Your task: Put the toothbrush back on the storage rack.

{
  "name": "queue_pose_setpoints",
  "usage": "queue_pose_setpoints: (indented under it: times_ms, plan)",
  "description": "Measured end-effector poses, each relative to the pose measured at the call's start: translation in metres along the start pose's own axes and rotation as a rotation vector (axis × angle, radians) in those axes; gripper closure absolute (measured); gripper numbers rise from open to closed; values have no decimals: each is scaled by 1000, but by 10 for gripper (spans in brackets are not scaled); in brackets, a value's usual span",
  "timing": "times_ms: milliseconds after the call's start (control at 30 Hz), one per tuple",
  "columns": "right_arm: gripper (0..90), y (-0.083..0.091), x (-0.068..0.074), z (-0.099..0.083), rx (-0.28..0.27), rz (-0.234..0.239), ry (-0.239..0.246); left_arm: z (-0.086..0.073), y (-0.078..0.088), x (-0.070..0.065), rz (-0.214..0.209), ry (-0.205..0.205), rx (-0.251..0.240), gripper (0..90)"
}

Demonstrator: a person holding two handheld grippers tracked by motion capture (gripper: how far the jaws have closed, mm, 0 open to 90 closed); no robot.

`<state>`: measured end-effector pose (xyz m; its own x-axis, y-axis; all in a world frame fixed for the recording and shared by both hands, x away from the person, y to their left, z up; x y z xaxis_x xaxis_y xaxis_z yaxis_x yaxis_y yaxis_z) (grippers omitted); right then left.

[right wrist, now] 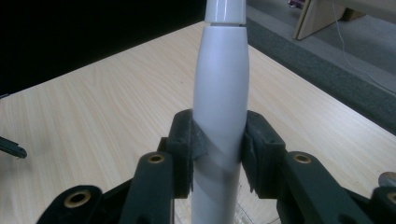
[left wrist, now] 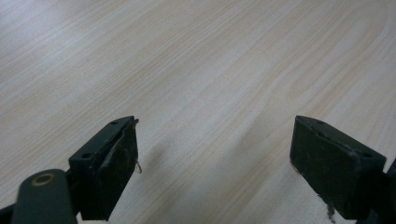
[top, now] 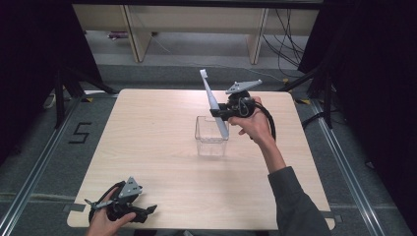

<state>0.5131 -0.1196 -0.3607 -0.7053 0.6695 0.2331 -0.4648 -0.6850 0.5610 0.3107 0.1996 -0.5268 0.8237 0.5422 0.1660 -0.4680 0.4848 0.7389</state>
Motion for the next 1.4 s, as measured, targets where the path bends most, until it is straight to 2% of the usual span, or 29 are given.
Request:
queue_pose_setpoints:
  times_ms: [67,133,200,367,533,567,600,667,767,800,833,867,933,1000,1067,1100,1200,1233,1300,1333,1400]
  plan:
    - [671,-3,1,0,21,-3,-24,0,1,0,-2,-1,3,149]
    - [671,-9,-1,0,19,-5,-28,0,1,0,-3,-2,4,149]
    - [671,-14,-3,0,35,-15,-11,0,1,0,-3,0,3,149]
    - [671,-26,-6,-3,64,-28,-27,0,1,-1,-2,3,0,149]
    - [671,-33,-8,-5,68,-42,-10,1,1,-2,-6,12,-10,149]
    - [671,-35,-8,-6,75,-46,-14,1,1,-1,-3,5,-3,149]
    - [670,-35,-8,-7,87,-54,-40,1,1,-1,-3,4,-2,149]
    - [671,-39,-10,-7,87,-56,-18,1,1,-1,-3,4,-3,148]
    - [671,-44,-10,-11,101,-68,-26,0,1,-1,-4,4,-1,149]
    - [671,-44,-10,-11,122,-68,-27,1,1,-1,-4,5,-3,149]
    - [671,-48,-11,-12,106,-59,-34,1,0,-2,-7,14,-13,149]
    - [671,-48,-12,-13,128,-74,-26,1,1,-2,-5,13,-12,149]
    - [671,-51,-13,-15,132,-81,-12,1,1,-1,-4,11,-8,149]
    - [671,-53,-13,-18,155,-83,-41,1,1,-1,-7,10,-9,149]
    - [670,-56,-16,-19,143,-88,6,1,1,-2,-7,11,-10,149]
    - [671,-58,-16,-21,162,-86,-7,1,1,-1,-4,5,-4,149]
    - [671,-61,-16,-21,154,-83,12,1,1,-1,-4,5,-4,149]
    - [671,-61,-15,-22,169,-97,-1,1,1,-1,-4,5,-3,149]
    - [671,-63,-14,-22,162,-101,-6,1,1,-1,-4,5,-3,149]
    - [671,-63,-14,-22,176,-85,-2,1,1,-1,-4,5,-4,149]
    - [671,-65,-14,-22,170,-87,8,1,1,-1,-4,5,-5,149]
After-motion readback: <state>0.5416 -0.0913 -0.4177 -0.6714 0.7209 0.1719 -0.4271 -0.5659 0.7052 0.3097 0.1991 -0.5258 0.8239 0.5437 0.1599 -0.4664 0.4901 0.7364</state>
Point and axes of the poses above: each handheld gripper's, and its own axes: y roughly backward along the jaws, z roughly out of its top, x roughly to its left, the point moved 3 cm from there along -y, roughly forward along the jaws, and after that the axes turned 14 degrees about -y, right-handed, at the moved point
